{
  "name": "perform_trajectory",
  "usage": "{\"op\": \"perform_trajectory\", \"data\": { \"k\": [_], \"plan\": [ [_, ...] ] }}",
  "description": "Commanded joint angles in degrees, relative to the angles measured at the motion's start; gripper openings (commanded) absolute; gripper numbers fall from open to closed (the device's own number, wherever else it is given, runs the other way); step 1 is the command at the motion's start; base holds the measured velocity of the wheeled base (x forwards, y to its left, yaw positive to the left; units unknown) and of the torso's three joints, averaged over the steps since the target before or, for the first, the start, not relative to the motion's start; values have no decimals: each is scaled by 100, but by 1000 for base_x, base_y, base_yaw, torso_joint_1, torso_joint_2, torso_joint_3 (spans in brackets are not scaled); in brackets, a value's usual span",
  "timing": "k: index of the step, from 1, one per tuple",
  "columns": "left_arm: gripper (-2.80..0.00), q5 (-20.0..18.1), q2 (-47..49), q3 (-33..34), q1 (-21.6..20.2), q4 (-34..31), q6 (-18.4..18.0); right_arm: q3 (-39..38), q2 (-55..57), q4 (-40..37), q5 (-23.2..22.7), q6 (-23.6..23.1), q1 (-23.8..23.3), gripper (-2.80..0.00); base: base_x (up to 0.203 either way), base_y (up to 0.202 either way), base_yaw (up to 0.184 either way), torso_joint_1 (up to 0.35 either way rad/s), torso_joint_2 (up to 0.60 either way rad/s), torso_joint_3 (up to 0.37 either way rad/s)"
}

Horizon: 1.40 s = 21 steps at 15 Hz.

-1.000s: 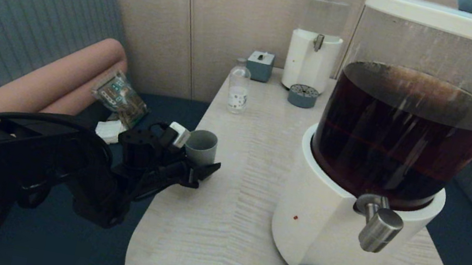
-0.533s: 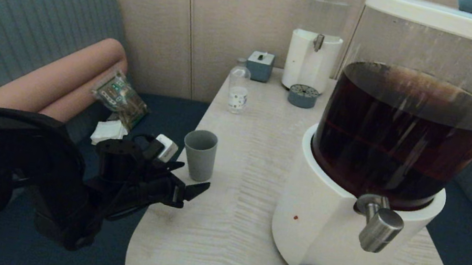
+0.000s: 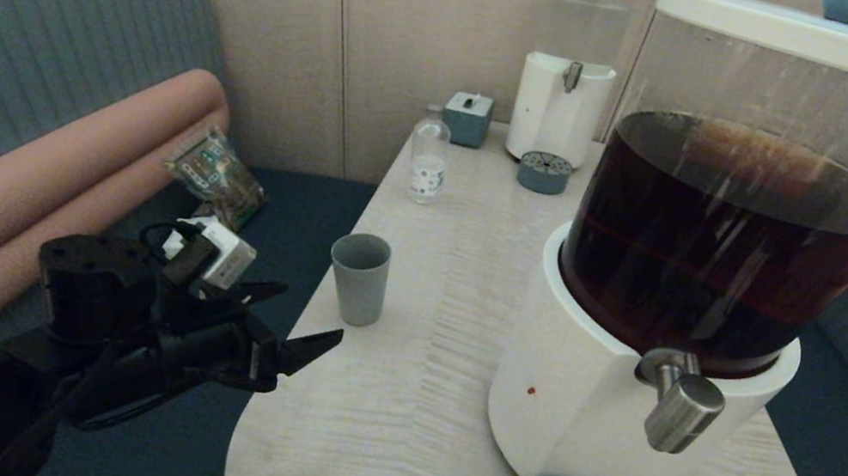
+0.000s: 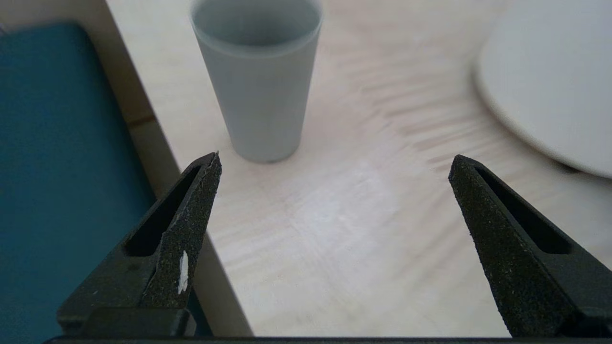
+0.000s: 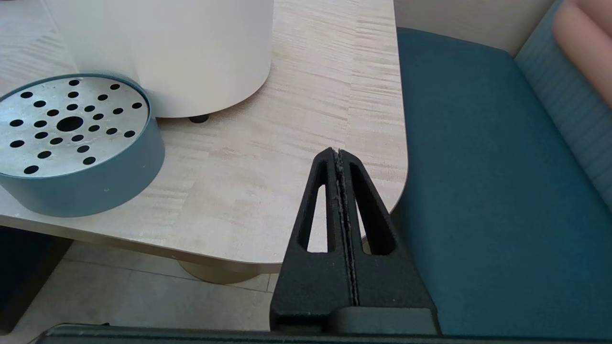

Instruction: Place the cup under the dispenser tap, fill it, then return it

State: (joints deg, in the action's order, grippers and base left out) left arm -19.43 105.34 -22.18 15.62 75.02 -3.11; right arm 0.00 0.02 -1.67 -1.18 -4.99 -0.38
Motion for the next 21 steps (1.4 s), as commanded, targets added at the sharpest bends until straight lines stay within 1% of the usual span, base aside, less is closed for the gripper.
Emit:
{"op": "perform_trajectory", "data": {
  "k": [1, 3, 4, 8, 11, 13, 15, 17, 19, 21],
  "plan": [
    [0, 12, -855, 281, -3, 29, 17, -9, -11, 0, -5, -2, 3, -280, 0, 0, 0, 0, 0, 0],
    [0, 60, -1428, 487, -21, 5, 43, -9, -11, 0, -5, -2, 3, -280, 0, 0, 0, 0, 0, 0],
    [-280, 73, -1741, 586, -60, -4, 52, -9, -11, 0, -5, -2, 3, -280, 0, 0, 0, 0, 0, 0],
    [-280, 133, -2970, 904, -232, -13, 133, -9, -11, 0, -5, -2, -6, -280, 0, 0, 0, 0, 0, 0],
    [-280, 248, -3957, 1019, -585, -139, 177, -9, -11, 0, -5, -2, 3, -280, 0, 0, 0, 0, 0, 0],
    [-280, 252, -4839, 987, -904, -605, 186, -9, -11, 0, -5, -2, 1, -280, 0, 0, 0, 0, 0, 0],
    [-280, 202, -5952, 924, -1311, -1270, 239, -9, -11, 0, -5, -2, 3, -280, 0, 0, 0, 0, 0, 0],
    [-280, 109, -7134, 864, -1680, -1973, 443, -9, -11, 0, -5, -2, 3, -280, 0, 0, 0, 0, 0, 0],
    [-280, 53, -8095, 866, -1892, -2610, 595, -9, -20, 0, -5, -2, 3, -280, 0, 0, 0, 0, 0, 0],
    [-280, 24, -8788, 867, -2003, -3284, 668, -9, -18, 0, -5, -2, 3, -280, 0, 0, 0, 0, 0, 0]
  ]
}}
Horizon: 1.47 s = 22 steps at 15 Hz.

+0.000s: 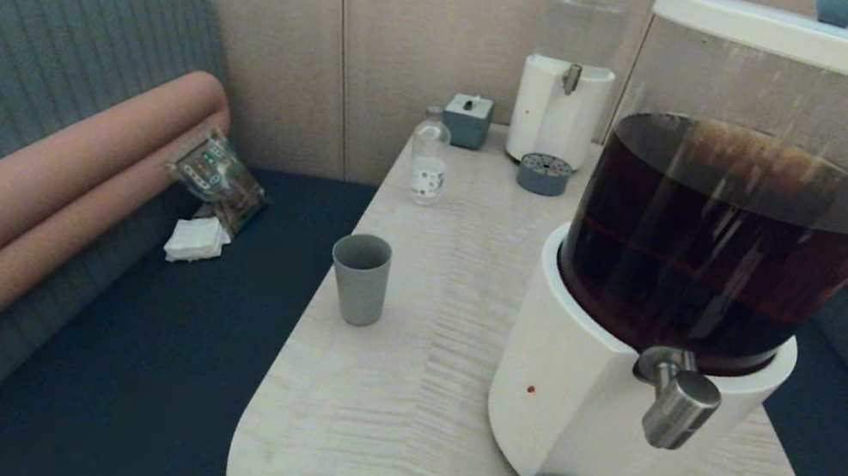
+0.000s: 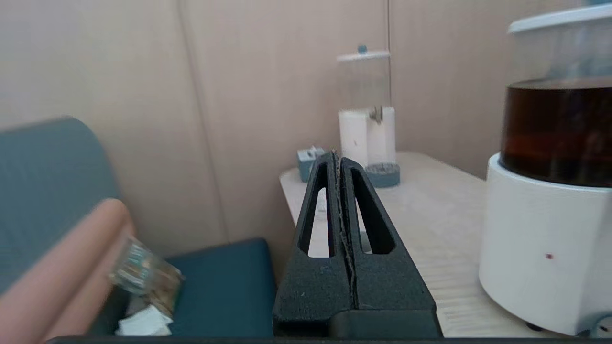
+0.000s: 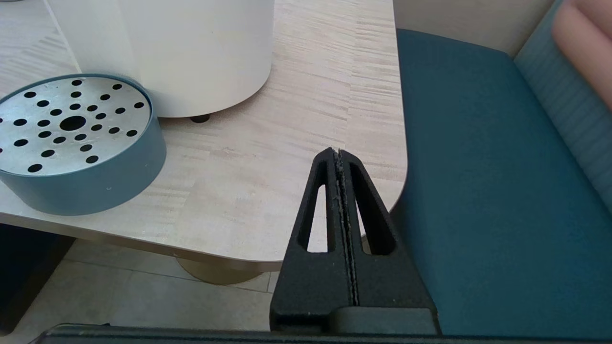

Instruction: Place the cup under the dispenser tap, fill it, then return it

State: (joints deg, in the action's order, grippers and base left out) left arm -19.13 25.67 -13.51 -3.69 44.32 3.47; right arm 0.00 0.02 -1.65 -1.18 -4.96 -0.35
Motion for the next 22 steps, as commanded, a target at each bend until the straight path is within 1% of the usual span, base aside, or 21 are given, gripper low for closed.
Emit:
{"op": "perform_trajectory", "data": {
  "k": [1, 3, 4, 6, 7, 9, 10, 11, 12, 13, 14, 16, 19, 21, 22],
  "plan": [
    [-280, 11, -969, 36, -118, -361, 70, -9, -15, -2, -5, -5, 0, -280, 0, 0, 0, 0, 0, 0],
    [-280, 40, -976, 146, -114, -257, 86, -9, -13, -2, -5, -5, 0, -280, 0, 0, 0, 0, 0, 0],
    [-280, 113, -999, 140, -40, -296, 79, -9, -20, -2, -5, -5, 0, -280, 0, 0, 0, 0, 0, 0],
    [-280, 296, -1308, 217, 121, -577, 61, -9, -17, -2, -5, -5, -4, -280, 0, 0, 0, 0, 0, 0],
    [-280, 346, -1473, 401, 194, -737, 53, -9, -11, -2, -5, -5, 0, -280, 0, 0, 0, 0, 0, 0],
    [-280, 410, -1879, 740, 261, -827, 35, -9, -11, -2, -5, -5, -2, -280, 0, 0, 0, 0, 0, 0],
    [-280, 427, -2057, 1092, 270, -824, 18, -9, -18, -2, -5, -5, -2, -280, 0, 0, 0, 0, 0, 0],
    [-280, 456, -2361, 1294, 277, -932, 21, -9, -13, -2, -5, -5, -5, -280, 0, 0, 0, 0, 0, 0],
    [-280, 541, -2545, 1324, 284, -1104, 25, -9, -11, -2, -5, -5, -8, -280, 0, 0, 0, 0, 0, 0],
    [-280, 769, -2566, 1345, 286, -1207, 13, -9, -11, -2, -5, -5, -1, -280, 0, 0, 0, 0, 0, 0],
    [-280, 852, -2558, 1350, 285, -1332, -34, -9, -16, -2, -5, -5, -1, -280, 0, 0, 0, 0, 0, 0],
    [-280, 962, -2558, 1351, 285, -1841, -235, -9, -11, -2, -5, -5, 0, -280, 0, 0, 0, 0, 0, 0],
    [-280, 1500, -2558, 1351, 286, -3107, -599, -9, -19, -2, -5, -5, 0, -280, 0, 0, 0, 0, 0, 0],
    [-280, 1877, -2558, 1343, 285, -3830, -763, -9, -12, -2, -5, -5, -7, -280, 0, 0, 0, 0, 0, 0],
    [-280, 1951, -2558, 1342, 282, -4110, -803, -9, -11, -2, -5, -5, -8, -280, 0, 0, 0, 0, 0, 0]
  ]
}}
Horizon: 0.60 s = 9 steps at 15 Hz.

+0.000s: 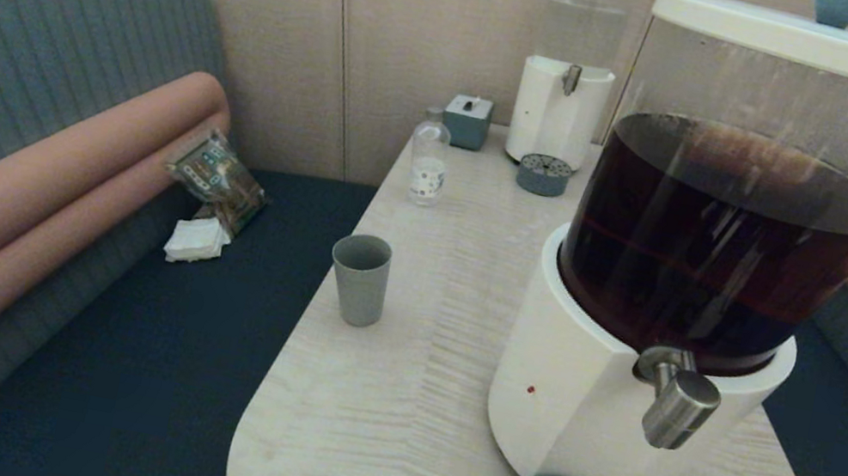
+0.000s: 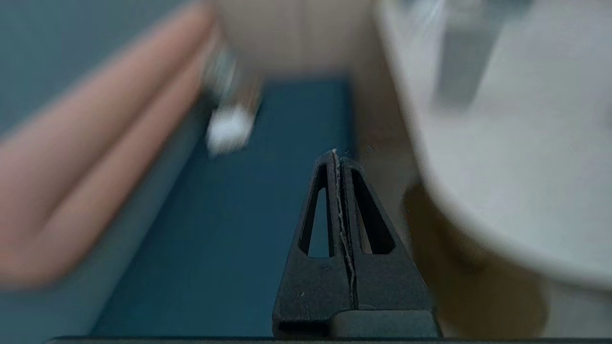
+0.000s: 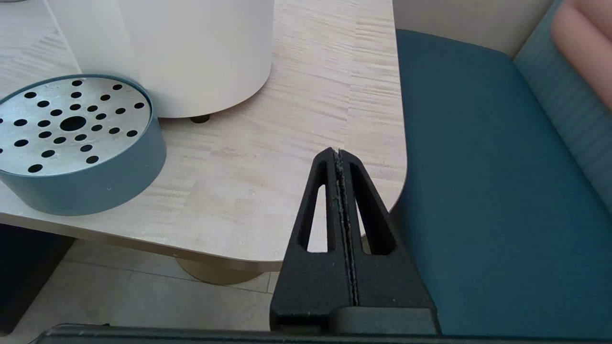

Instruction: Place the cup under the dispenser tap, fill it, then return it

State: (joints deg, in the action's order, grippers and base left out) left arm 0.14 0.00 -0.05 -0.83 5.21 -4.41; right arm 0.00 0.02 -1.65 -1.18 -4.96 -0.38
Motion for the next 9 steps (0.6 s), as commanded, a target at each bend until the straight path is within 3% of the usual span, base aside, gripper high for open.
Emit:
{"op": "perform_trajectory", "data": {
  "k": [1, 4, 9],
  "plan": [
    [-280, 39, 9, -4, -5, -257, 2, -9, -17, -2, -5, -5, 3, -280, 0, 0, 0, 0, 0, 0],
    [-280, -98, 9, -34, 1, -616, 73, -9, -20, -2, -5, -5, 3, -280, 0, 0, 0, 0, 0, 0],
    [-280, -72, 9, -4, 22, -512, 260, -9, -17, -2, -5, -5, -2, -280, 0, 0, 0, 0, 0, 0]
  ]
}}
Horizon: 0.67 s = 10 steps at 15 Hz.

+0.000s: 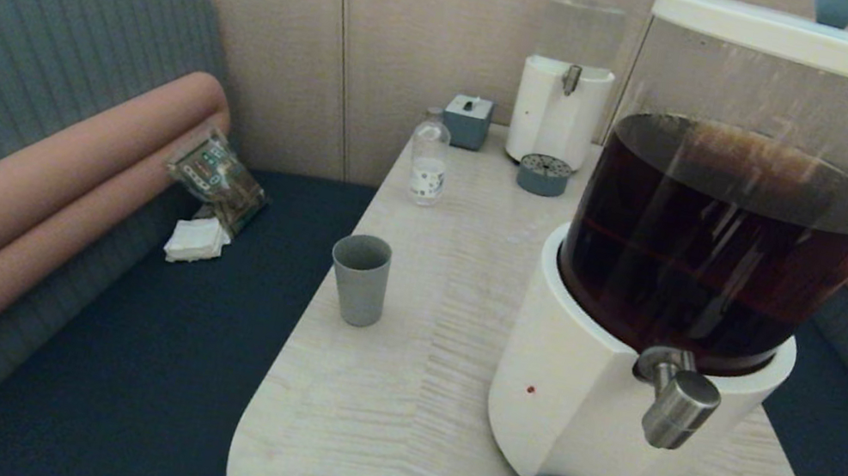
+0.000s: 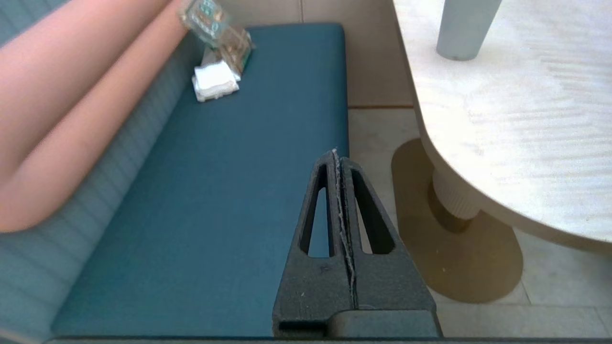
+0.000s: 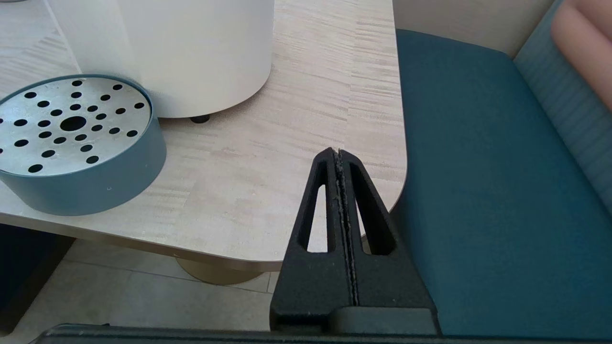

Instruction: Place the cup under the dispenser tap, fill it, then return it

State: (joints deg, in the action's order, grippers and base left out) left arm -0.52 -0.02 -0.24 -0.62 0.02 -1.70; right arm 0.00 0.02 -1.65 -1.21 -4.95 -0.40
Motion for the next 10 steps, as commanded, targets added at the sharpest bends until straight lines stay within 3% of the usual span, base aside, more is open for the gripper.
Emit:
{"op": "perform_trajectory", "data": {
  "k": [1, 10],
  "plan": [
    [-280, 0, 11, 24, 1, 15, 55, -9, -16, -2, -2, -6, 5, -280, 0, 0, 0, 0, 0, 0],
    [-280, 17, 11, 15, 1, -2, 47, -54, -11, 147, 15, -6, -4, -280, 0, 0, 0, 0, 0, 0]
  ]
}}
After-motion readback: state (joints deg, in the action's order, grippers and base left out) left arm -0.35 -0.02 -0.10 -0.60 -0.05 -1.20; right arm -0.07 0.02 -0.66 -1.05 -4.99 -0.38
